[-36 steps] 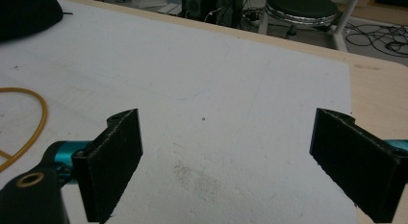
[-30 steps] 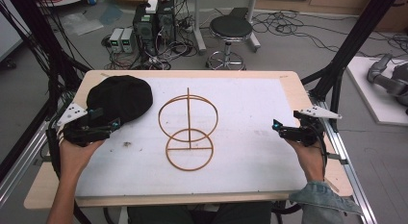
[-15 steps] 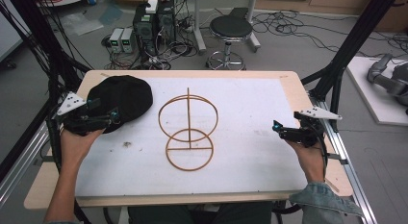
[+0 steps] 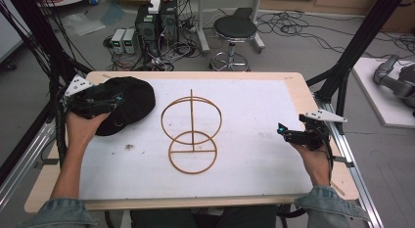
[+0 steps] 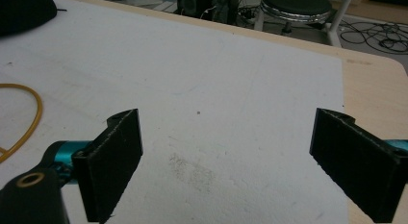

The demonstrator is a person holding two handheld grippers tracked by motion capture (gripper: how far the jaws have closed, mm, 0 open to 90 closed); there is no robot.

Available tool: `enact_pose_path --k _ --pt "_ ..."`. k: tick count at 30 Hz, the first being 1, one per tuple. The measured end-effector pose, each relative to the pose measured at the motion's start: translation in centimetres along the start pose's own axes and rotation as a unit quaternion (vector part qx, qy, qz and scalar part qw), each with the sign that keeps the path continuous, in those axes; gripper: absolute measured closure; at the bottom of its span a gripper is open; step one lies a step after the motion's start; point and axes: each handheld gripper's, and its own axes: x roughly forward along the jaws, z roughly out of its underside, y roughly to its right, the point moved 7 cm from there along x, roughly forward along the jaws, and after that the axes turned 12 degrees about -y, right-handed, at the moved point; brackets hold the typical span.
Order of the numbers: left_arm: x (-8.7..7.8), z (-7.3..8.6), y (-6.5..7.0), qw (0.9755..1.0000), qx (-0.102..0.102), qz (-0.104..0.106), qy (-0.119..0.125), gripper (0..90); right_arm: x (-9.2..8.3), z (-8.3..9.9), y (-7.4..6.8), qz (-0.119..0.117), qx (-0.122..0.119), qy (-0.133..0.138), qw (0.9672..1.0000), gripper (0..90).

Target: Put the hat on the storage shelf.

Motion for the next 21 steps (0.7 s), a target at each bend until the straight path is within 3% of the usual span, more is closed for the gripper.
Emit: enact_pose_path --k 6,12,14,21 --pt "2.0 -1.4 -0.7 0.9999 0.010 -0.004 -0.005 19.6 0.0 0.1 0.1 0.000 -0.001 0.000 1.0000 11.0" --pt "4.3 -1.7 -1.4 0.9990 0.023 -0.020 -0.034 19.4 0.0 0.3 0.2 0.001 0.001 -0.002 1.0000 11.0" --pt "4.7 -1.7 -1.8 0.9993 0.020 -0.022 -0.025 19.8 0.0 0.3 0.2 0.001 0.002 -0.002 1.0000 11.0" --pt "6.1 -0.7 -3.0 0.9978 0.008 -0.044 -0.050 20.1 0.2 0.4 0.2 -0.001 0.003 -0.005 1.0000 11.0"
